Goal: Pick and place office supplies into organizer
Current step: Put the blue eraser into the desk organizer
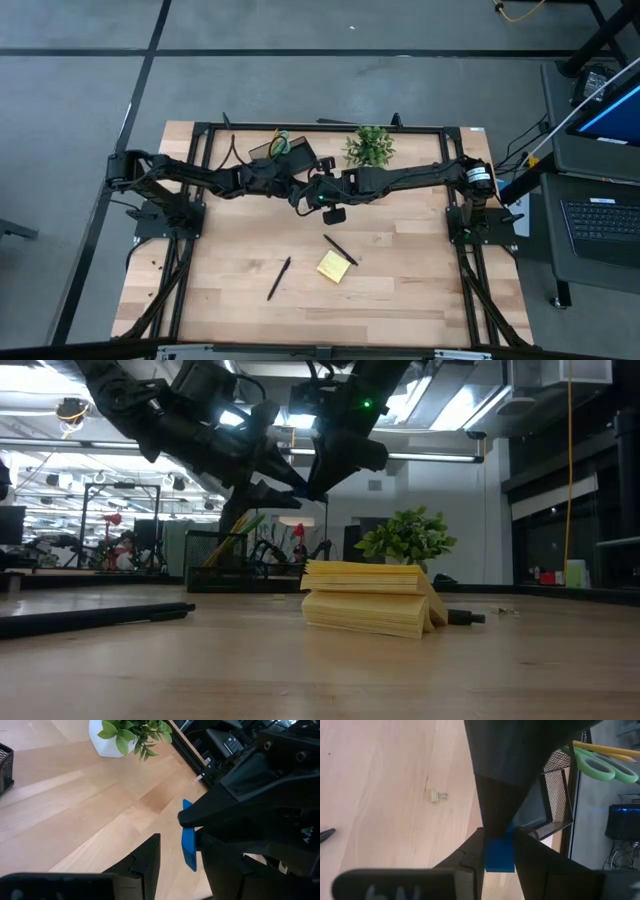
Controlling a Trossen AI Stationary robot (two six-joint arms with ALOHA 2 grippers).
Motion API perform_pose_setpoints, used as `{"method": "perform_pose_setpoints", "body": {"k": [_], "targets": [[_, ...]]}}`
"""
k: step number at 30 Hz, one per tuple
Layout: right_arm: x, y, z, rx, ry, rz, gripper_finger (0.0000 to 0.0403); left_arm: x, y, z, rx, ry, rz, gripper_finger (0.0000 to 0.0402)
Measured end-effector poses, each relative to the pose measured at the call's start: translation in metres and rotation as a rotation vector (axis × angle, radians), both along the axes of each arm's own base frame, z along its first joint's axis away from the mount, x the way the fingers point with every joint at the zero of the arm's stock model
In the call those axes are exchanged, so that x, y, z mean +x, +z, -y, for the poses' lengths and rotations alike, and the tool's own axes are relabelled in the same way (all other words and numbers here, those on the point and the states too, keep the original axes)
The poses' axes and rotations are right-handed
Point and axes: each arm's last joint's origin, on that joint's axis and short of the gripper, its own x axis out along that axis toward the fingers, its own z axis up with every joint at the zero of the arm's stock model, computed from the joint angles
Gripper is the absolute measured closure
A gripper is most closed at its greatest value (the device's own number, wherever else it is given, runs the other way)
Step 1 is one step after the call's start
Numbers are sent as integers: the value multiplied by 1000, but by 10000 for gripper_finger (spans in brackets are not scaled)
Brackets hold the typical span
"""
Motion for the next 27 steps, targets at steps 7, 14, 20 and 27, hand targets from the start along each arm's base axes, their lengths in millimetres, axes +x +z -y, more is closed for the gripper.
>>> {"method": "perform_pose_setpoints", "body": {"k": [7, 14, 20, 27], "targets": [[0, 0, 0, 1, 0, -3, 311, 5, -3, -2, 31, -5, 33, 282], [0, 0, 0, 1, 0, -3, 311, 5, -3, -2, 50, -21, 31, 344], [-1, -1, 0, 2, -1, -8, 311, 5, -3, -2, 101, -41, 23, 388], [-1, -1, 0, 1, 0, -10, 309, 5, -3, -2, 154, -73, 14, 388]]}}
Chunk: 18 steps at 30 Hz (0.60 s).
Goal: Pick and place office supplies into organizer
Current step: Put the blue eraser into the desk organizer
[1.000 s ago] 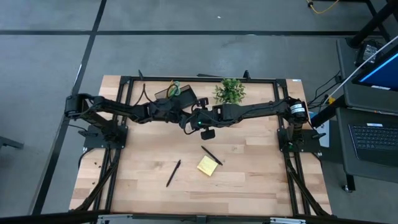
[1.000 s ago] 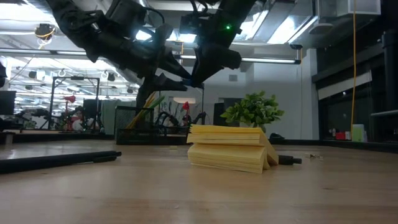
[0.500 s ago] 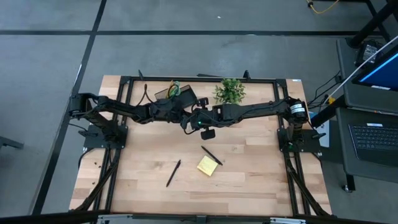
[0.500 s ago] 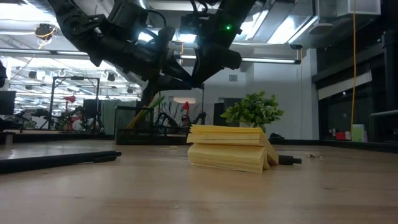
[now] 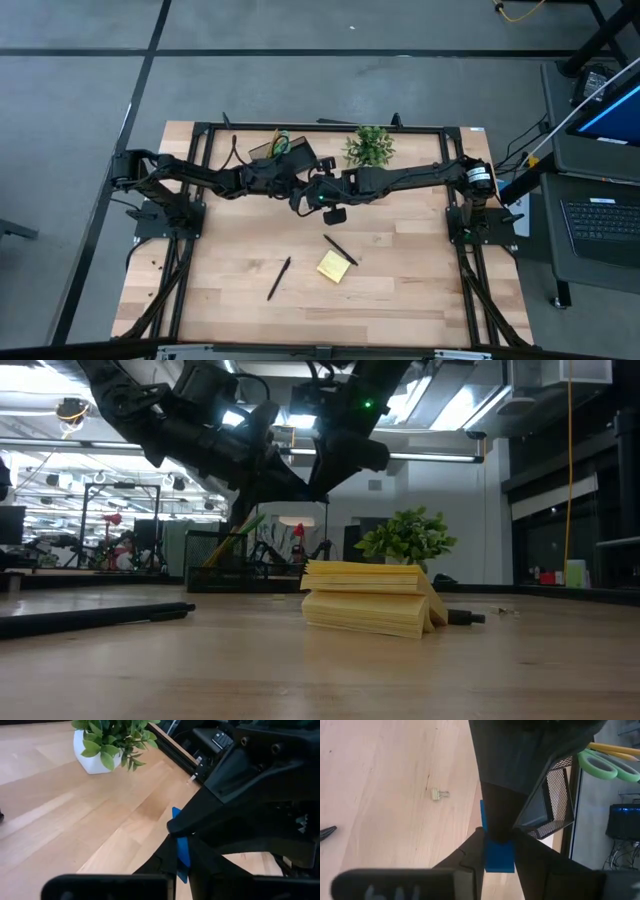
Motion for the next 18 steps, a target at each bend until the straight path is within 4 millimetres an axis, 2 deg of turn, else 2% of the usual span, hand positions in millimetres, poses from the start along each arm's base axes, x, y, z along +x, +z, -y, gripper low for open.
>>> {"method": "perform_pose_setpoints", "body": {"k": [8, 13, 16, 18], "targets": [[-11, 17, 1, -3, -21, 13, 271, -3, -1, -12, 37, 11, -15, 387], [-23, 18, 3, 0, -93, -59, 253, -5, 0, -18, 99, 9, -24, 387], [-27, 16, 3, 26, -146, -74, 261, -7, 2, -19, 170, -11, -45, 387], [-27, 16, 3, 31, -155, -74, 282, -10, 3, -19, 218, -19, -75, 388]]}}
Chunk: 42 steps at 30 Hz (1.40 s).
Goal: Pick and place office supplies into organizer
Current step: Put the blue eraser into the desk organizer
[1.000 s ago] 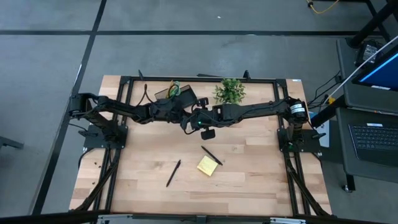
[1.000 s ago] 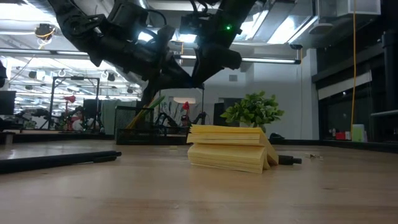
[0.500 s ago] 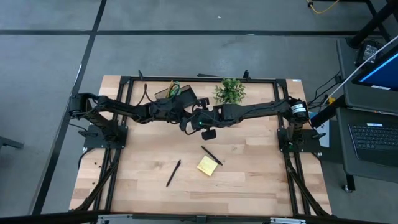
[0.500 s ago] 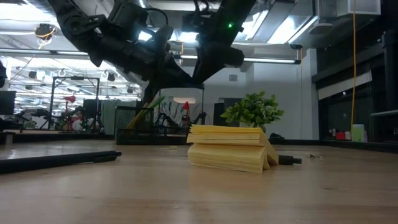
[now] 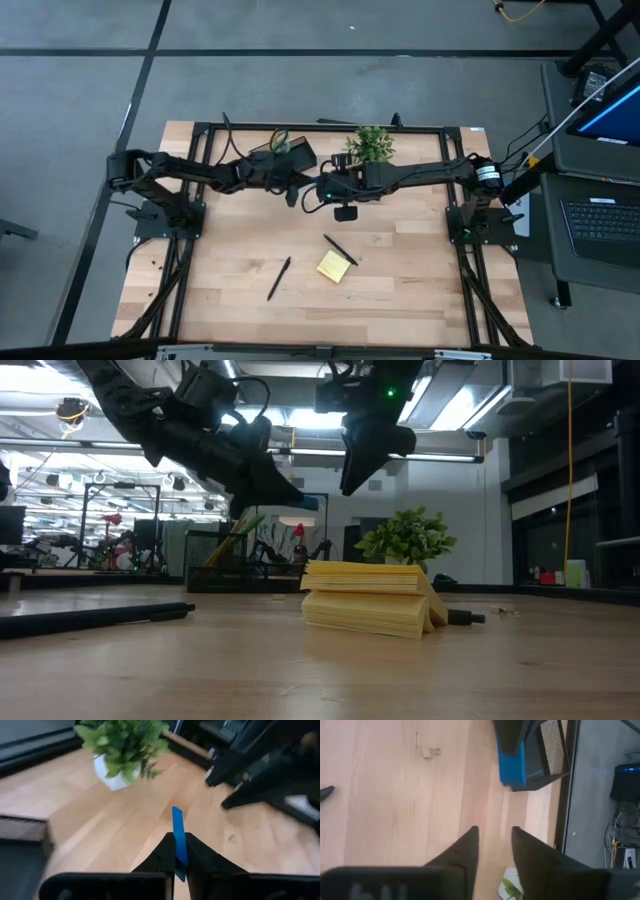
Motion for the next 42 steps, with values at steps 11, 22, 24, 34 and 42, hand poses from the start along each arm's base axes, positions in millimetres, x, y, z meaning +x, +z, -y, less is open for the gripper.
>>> {"method": "perform_pose_setpoints", "body": {"k": [11, 22, 24, 34, 42], "targets": [[1, -18, 1, 56, -94, 77, 396, -27, 6, 12, 260, 140, -207, 388], [0, -34, 3, 67, -115, 110, 398, -62, -30, 24, 277, 317, -286, 388], [3, -33, 3, 67, -110, 135, 396, -64, -32, 23, 290, 347, -305, 388], [5, -32, 3, 73, -105, 162, 396, -70, -40, 18, 351, 400, -428, 388], [7, -31, 3, 74, -99, 185, 399, -73, -51, 9, 308, 408, -500, 386]]}}
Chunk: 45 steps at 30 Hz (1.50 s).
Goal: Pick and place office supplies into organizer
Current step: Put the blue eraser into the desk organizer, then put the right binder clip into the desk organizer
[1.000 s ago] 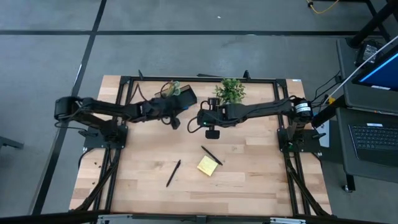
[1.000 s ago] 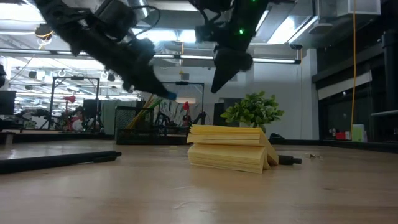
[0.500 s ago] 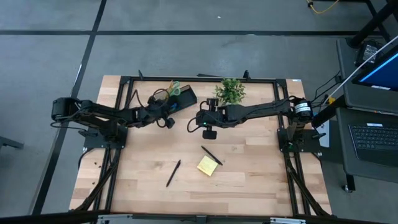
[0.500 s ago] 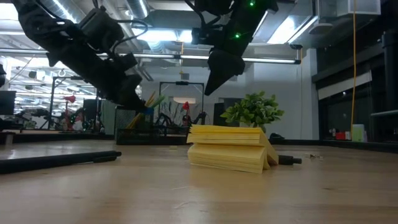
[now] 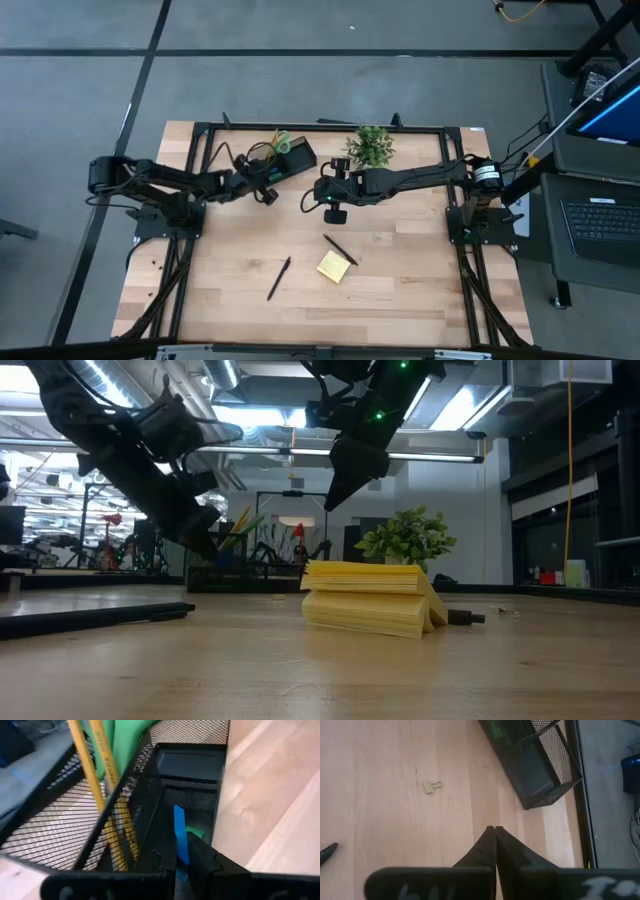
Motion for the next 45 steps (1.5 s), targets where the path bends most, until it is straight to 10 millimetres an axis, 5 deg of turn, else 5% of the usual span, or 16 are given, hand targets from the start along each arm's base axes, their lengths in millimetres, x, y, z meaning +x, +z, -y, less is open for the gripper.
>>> {"method": "perform_pose_setpoints", "body": {"k": [19, 25, 31, 45], "targets": [[-1, -1, 4, 55, -14, -7, 380, 1, -2, -6, -26, -34, 5, 289], [-12, 1, 5, 90, -18, -76, 395, 13, 17, 0, 42, -120, 29, 281], [-33, 23, 1, 168, 60, -58, 392, 28, 43, 22, 129, -269, 111, 297], [-126, 2, -21, 548, 166, 129, 381, 33, 70, 94, 187, -592, 320, 314]]}}
